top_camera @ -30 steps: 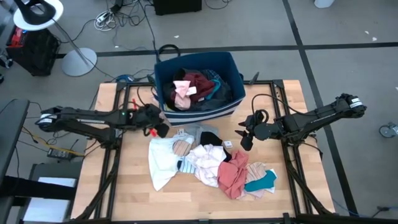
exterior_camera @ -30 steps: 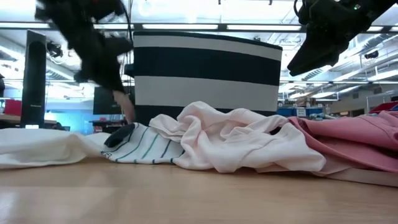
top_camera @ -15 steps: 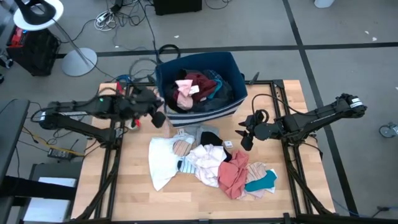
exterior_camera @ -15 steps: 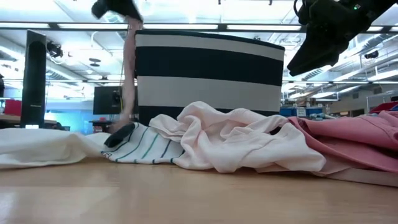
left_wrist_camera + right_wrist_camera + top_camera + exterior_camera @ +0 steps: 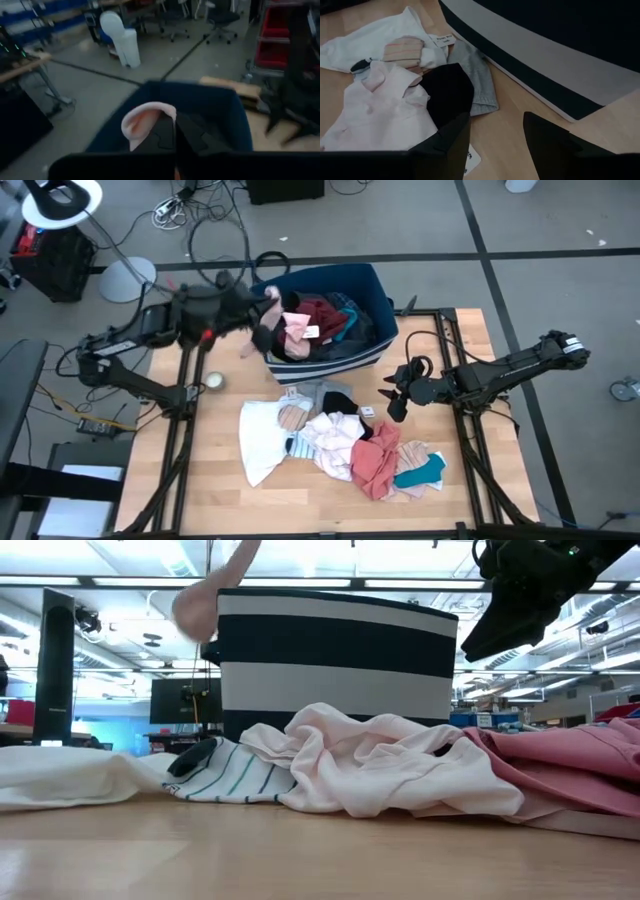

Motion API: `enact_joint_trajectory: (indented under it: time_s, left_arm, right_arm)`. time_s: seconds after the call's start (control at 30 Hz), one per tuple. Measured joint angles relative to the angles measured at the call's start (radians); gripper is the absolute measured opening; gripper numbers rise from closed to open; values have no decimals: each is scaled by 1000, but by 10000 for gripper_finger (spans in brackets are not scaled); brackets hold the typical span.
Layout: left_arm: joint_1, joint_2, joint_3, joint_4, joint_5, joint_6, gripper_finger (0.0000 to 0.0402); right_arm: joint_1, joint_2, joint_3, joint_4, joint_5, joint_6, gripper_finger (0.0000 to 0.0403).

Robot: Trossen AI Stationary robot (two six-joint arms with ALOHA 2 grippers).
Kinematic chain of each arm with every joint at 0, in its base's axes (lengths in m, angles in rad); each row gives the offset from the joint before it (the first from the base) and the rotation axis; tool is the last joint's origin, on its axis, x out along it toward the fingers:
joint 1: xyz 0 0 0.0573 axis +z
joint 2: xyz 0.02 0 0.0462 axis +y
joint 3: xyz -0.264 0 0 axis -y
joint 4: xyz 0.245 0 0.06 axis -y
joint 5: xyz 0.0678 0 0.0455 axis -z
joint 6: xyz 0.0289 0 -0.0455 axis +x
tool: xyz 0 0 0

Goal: Sort clothes
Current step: Put the pink sock into the blue laundry bin

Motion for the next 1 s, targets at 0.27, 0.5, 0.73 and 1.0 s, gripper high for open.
enact_joint_trajectory:
  time_s: [0.27, 0.5, 0.73, 1.0]
  left_arm:
    - [108, 198, 287, -4, 161, 68, 0]
    - [156, 313, 355, -73, 213, 81, 0]
    - [205, 463, 355, -158, 441, 38, 6]
    - [263, 678, 354, -128, 449, -31, 9]
  right_arm:
    - [0, 0, 0, -5, 0, 0, 185]
    - [0, 0, 0, -6, 0, 0, 185]
    - [0, 0, 0, -13, -2, 0, 185]
    - [0, 0, 0, -14, -7, 0, 185]
